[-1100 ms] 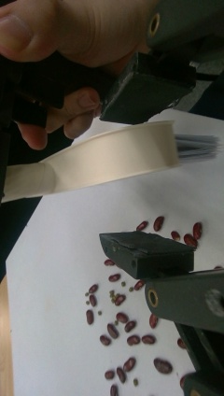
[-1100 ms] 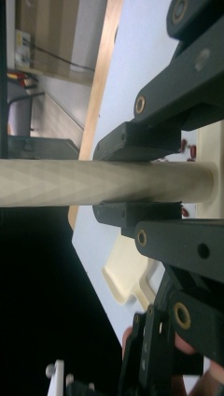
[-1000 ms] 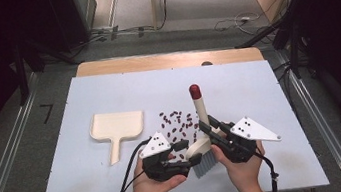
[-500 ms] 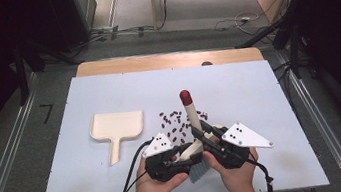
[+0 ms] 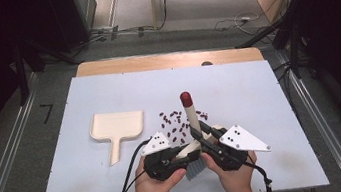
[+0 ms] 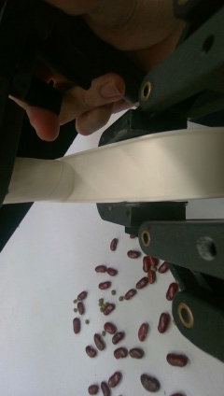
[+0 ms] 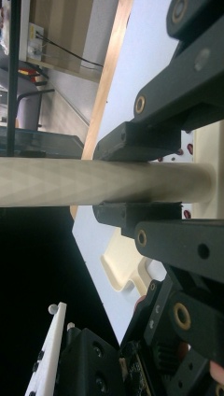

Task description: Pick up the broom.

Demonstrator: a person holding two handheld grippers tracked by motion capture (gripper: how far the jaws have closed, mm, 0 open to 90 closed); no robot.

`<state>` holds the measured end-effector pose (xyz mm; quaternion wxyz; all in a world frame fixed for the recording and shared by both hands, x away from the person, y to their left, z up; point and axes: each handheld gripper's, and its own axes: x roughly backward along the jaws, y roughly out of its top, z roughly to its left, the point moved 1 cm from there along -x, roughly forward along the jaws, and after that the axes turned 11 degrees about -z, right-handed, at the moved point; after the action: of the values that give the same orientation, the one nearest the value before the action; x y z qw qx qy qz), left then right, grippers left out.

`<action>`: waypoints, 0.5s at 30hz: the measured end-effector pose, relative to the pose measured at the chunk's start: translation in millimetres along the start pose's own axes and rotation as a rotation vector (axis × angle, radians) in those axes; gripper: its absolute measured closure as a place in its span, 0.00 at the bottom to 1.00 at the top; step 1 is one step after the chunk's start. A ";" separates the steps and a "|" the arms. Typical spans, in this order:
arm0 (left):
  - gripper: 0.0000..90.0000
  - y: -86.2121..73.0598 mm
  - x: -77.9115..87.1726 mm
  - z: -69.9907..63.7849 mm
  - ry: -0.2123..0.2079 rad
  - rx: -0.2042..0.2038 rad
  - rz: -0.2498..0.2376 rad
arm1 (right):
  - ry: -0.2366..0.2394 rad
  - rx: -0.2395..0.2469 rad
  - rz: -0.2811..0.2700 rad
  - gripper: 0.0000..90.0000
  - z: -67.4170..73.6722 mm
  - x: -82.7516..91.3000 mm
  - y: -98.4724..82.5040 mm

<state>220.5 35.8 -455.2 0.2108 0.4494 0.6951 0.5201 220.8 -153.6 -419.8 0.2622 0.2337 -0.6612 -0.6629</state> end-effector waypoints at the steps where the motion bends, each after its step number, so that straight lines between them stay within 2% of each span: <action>1: 0.75 0.1 0.7 0.5 0.004 -0.003 -0.001 | 0.000 -0.003 -0.001 0.77 0.3 -0.1 0.3; 3: 0.75 0.0 2.2 0.5 0.022 -0.024 -0.001 | 0.005 -0.005 0.003 0.77 0.3 -0.7 0.6; 6: 0.76 0.1 3.2 1.6 0.029 -0.028 0.001 | 0.032 -0.022 0.019 0.76 -2.4 -2.1 1.9; 7: 0.76 0.5 4.3 2.5 0.033 -0.041 0.002 | 0.053 -0.026 0.025 0.75 -4.3 -2.8 2.9; 8: 0.76 0.5 4.3 2.5 0.033 -0.041 0.002 | 0.062 -0.033 0.030 0.72 -5.0 -2.9 3.6; 11: 0.76 3.0 9.9 8.4 0.056 -0.052 -0.008 | 0.154 -0.056 0.051 0.54 -10.4 -4.5 8.4; 12: 0.76 3.0 9.9 8.4 0.056 -0.052 -0.008 | 0.175 -0.052 0.051 0.51 -12.2 -4.3 10.0; 13: 0.76 4.1 12.0 10.5 0.060 -0.049 -0.016 | 0.175 -0.052 0.051 0.51 -12.2 -4.3 10.0; 14: 0.76 5.6 14.6 12.7 0.060 -0.055 -0.016 | 0.194 -0.036 0.064 0.47 -15.7 -3.6 13.2; 15: 0.76 6.9 17.1 14.6 0.067 -0.066 -0.022 | 0.194 -0.036 0.064 0.47 -15.7 -3.6 13.2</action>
<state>225.7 58.3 -451.4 0.2076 0.4168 0.6892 0.5551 234.3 -162.9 -407.1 0.3503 0.2708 -0.6277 -0.6403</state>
